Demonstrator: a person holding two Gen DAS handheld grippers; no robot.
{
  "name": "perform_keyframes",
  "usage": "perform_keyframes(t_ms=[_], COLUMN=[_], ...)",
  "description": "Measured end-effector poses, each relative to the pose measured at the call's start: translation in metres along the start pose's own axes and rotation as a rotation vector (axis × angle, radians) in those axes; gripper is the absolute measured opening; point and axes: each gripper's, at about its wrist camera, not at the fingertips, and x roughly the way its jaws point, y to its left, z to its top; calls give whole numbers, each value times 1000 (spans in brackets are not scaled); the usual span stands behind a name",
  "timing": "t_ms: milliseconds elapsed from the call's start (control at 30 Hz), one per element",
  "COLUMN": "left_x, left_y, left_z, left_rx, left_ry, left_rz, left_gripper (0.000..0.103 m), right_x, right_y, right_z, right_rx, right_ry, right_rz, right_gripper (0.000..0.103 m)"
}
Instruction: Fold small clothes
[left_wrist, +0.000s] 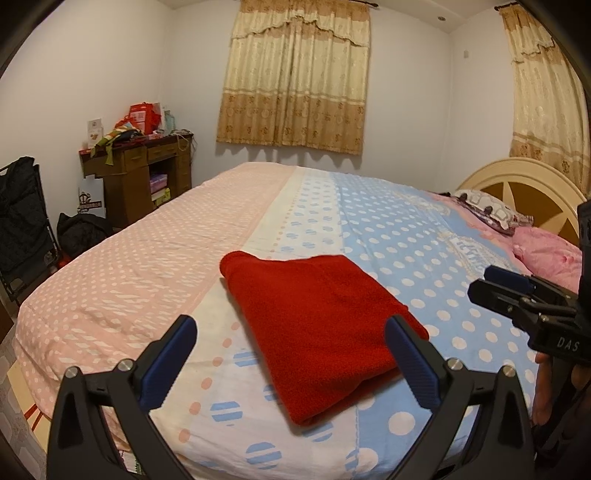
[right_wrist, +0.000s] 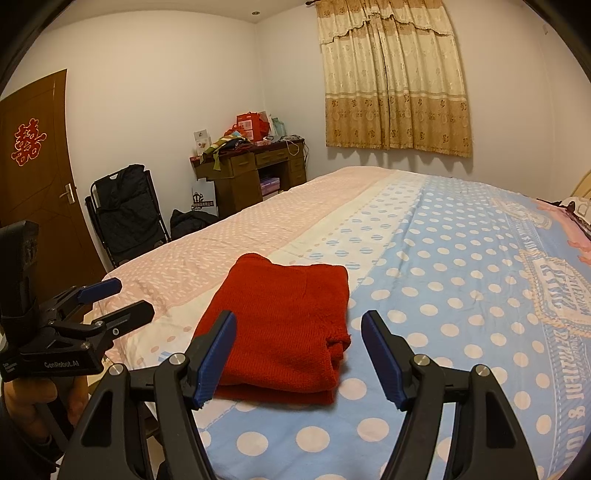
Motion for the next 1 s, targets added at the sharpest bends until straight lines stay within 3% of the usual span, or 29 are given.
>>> perform_keyframes(t_ms=[500,1000], left_x=[-8,-8], left_y=[9,21], left_z=[7,7], left_rx=[-14,-3], left_ry=[-41,-77], left_rz=[51,101], left_gripper=[103,103], right_x=[-7,3], right_y=[5,9], right_z=[3,-4], right_rx=[-17,-30], right_ry=[-38,-15], right_rz=[11,31], right_gripper=[71,71])
